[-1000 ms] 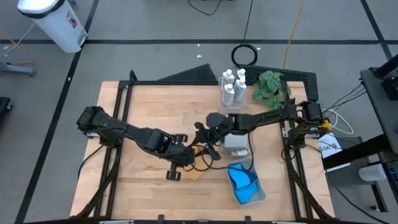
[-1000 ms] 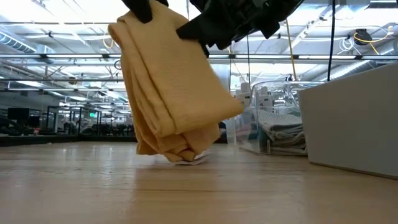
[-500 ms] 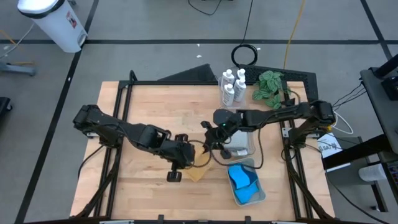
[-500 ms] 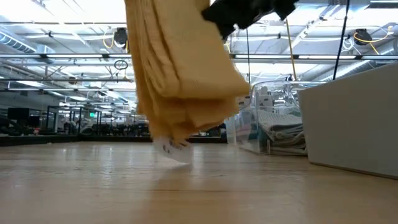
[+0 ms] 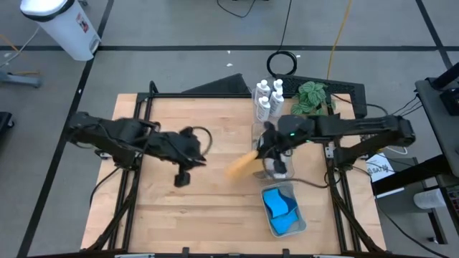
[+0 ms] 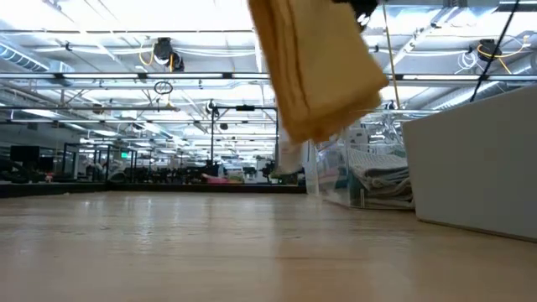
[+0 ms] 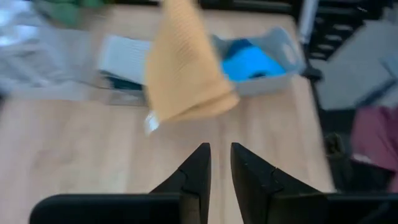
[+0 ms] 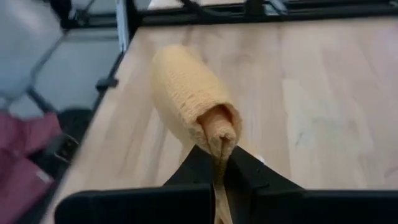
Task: Pick & Place Kitchen Items
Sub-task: Put the orange towel into the bottom transparent bin, then return to Home Position
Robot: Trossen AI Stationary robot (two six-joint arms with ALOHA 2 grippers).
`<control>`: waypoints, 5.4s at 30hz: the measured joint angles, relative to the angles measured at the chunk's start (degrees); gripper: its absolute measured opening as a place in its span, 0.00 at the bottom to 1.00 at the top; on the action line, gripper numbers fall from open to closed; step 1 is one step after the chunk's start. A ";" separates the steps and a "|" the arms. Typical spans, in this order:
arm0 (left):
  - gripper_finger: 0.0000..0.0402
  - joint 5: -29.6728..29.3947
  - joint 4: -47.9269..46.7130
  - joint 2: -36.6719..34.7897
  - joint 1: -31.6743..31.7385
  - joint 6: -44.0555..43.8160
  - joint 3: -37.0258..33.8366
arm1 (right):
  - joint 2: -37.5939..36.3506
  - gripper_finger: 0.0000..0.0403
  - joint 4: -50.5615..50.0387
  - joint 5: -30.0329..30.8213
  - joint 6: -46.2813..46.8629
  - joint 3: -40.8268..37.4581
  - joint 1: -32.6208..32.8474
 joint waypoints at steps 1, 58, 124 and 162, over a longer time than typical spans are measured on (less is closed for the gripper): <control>0.16 -1.65 -0.86 -1.00 0.17 -0.35 0.00 | -1.34 0.00 -0.94 0.75 2.68 0.00 0.35; 0.16 -18.11 -10.33 -3.99 0.74 -1.64 -0.04 | -32.02 0.25 12.85 20.87 12.58 -42.71 -10.57; 0.16 -18.27 64.31 -58.74 0.37 14.52 -84.78 | -69.66 0.28 32.18 24.59 0.00 -69.55 -10.55; 0.16 -18.28 64.29 -58.74 0.37 14.52 -84.78 | -69.66 0.28 32.15 24.54 0.00 -69.66 -10.57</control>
